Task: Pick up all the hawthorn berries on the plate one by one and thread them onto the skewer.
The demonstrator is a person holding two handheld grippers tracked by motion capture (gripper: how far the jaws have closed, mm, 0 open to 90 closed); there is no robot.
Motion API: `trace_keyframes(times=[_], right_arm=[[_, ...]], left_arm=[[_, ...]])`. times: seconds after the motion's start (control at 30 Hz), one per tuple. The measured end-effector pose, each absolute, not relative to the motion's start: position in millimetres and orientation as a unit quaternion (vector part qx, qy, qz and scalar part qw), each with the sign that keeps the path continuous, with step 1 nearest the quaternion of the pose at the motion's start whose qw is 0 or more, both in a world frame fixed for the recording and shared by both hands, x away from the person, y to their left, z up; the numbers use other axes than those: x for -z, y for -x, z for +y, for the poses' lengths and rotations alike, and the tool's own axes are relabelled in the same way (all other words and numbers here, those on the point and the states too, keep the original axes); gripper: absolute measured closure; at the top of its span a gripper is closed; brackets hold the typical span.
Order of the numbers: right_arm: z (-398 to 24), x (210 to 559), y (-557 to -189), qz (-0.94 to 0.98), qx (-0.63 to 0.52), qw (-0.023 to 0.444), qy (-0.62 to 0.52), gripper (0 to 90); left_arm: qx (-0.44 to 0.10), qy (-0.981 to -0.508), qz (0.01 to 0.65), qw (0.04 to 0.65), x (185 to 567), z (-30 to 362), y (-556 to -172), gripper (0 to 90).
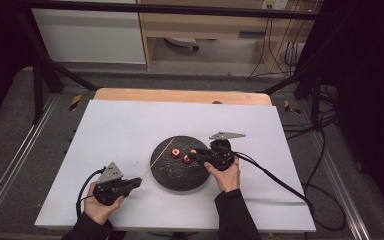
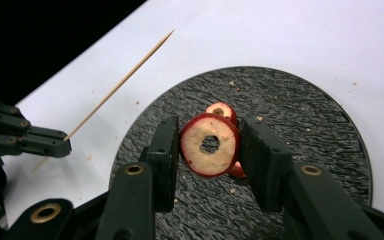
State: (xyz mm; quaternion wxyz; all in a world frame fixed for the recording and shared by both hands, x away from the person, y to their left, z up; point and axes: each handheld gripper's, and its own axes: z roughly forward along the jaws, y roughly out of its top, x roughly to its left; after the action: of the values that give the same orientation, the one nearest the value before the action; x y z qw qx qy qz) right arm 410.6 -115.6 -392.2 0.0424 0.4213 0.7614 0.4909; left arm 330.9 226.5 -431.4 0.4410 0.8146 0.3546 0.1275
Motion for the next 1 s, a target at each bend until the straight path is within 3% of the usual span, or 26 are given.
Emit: trace_keyframes(times=[1.0], right_arm=[[-105.5, 400.5, -409.7, 0.610, -0.642, 0.074, -0.459, 61.2]], left_arm=[[-0.142, -0.805, 0.354, 0.454, 430.3, 215.7, -325.3, 88.4]])
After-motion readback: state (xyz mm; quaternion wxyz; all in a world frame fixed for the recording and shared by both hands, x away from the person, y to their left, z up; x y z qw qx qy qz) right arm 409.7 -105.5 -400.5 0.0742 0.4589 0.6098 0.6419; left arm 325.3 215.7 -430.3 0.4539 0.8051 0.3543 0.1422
